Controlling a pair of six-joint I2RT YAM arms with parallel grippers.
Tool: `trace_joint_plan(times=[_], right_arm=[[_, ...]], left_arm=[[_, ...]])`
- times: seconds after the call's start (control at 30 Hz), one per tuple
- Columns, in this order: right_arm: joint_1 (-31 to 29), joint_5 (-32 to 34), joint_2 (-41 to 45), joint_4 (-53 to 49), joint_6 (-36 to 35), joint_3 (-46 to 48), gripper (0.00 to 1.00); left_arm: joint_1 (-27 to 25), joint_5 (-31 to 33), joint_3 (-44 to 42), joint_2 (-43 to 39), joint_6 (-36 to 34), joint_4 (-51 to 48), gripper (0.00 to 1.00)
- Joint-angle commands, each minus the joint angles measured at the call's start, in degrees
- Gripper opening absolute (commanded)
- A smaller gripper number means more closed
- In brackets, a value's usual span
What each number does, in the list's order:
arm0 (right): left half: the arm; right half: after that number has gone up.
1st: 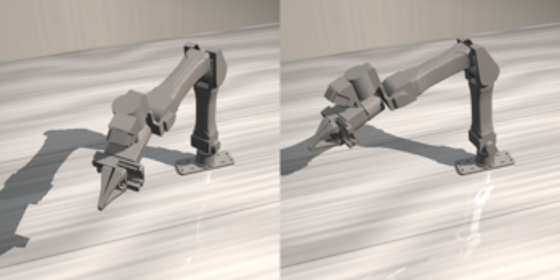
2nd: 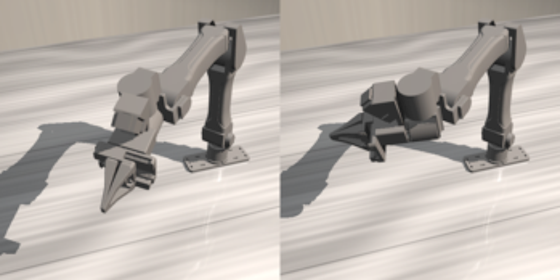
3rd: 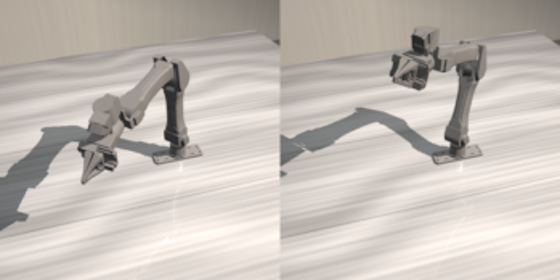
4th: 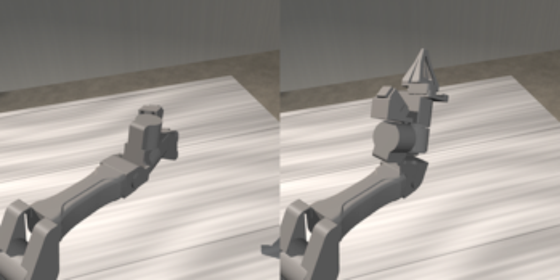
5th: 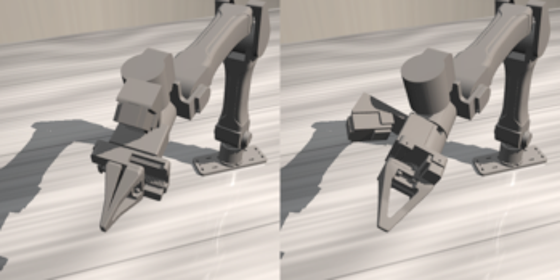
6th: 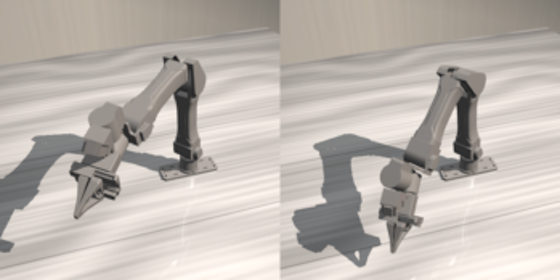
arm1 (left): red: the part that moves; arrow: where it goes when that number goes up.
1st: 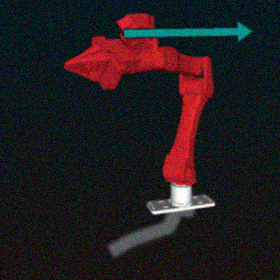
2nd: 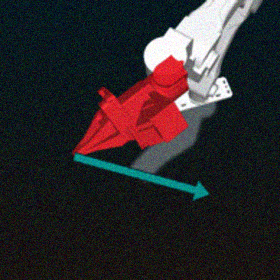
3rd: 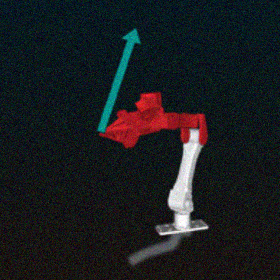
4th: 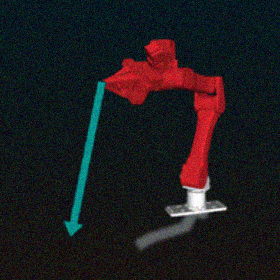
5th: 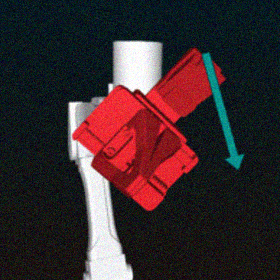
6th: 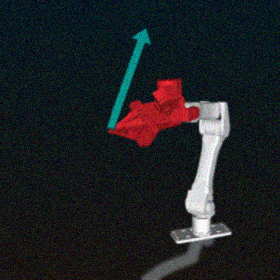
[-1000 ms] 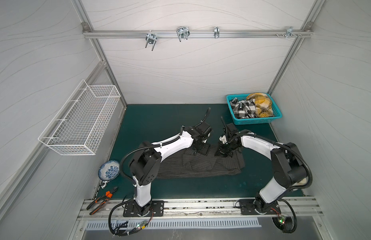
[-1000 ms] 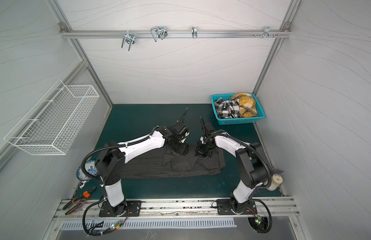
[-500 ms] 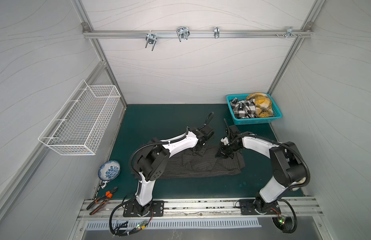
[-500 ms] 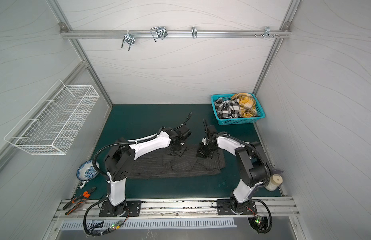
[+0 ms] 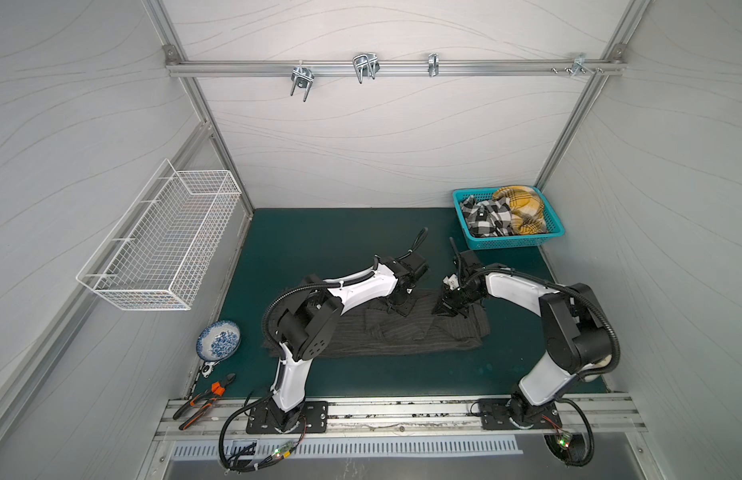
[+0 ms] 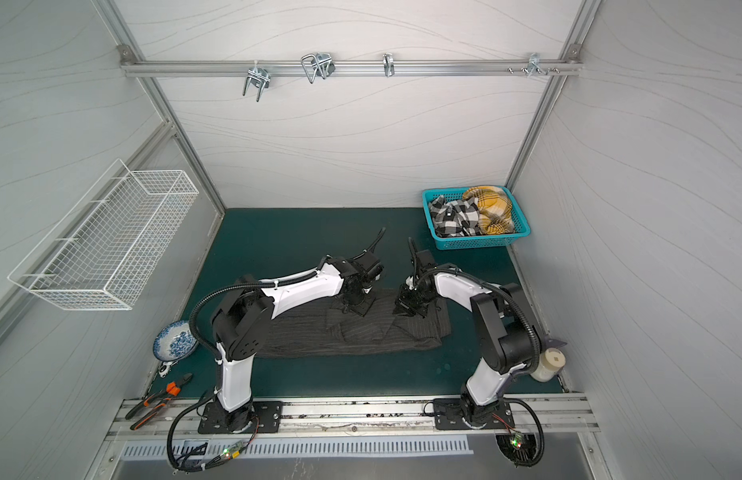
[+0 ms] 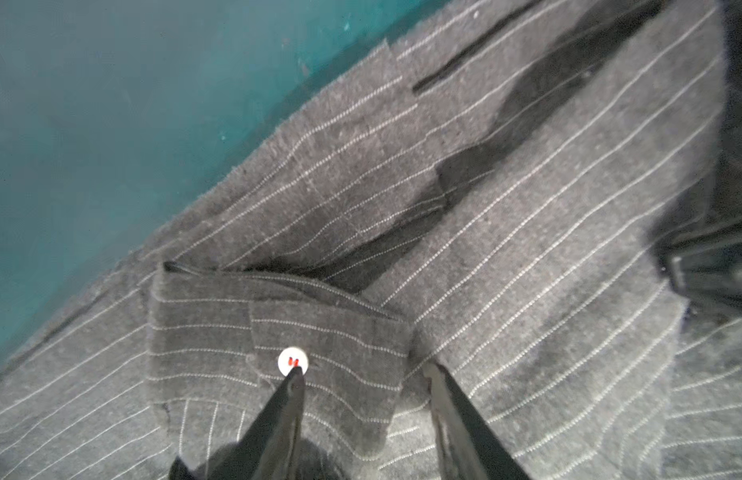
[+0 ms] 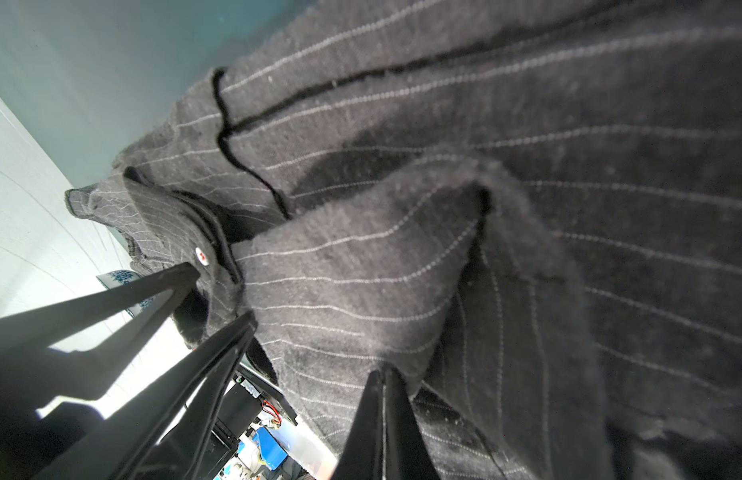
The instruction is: Fold and stack the long sleeve shirts
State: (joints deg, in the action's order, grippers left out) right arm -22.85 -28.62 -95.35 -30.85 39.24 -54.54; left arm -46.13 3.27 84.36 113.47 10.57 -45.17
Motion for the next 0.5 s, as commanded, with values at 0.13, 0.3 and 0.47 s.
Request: trace_joint_plan(times=[0.13,0.3,0.47], right_arm=[[0.32,0.23,0.65,-1.14,0.16,-0.65,0.08],[0.51,0.67,1.17,-1.71,-0.21,-0.43,0.07],[0.66,0.84,2.14,-2.21,-0.34,-0.43,0.07]], left_arm=[[0.16,5.77,0.59,2.14,1.44,-0.29,0.34],[0.10,7.06,0.68,1.31,2.07,0.61,0.26],[0.24,8.66,0.98,-0.48,3.50,0.61,0.00]])
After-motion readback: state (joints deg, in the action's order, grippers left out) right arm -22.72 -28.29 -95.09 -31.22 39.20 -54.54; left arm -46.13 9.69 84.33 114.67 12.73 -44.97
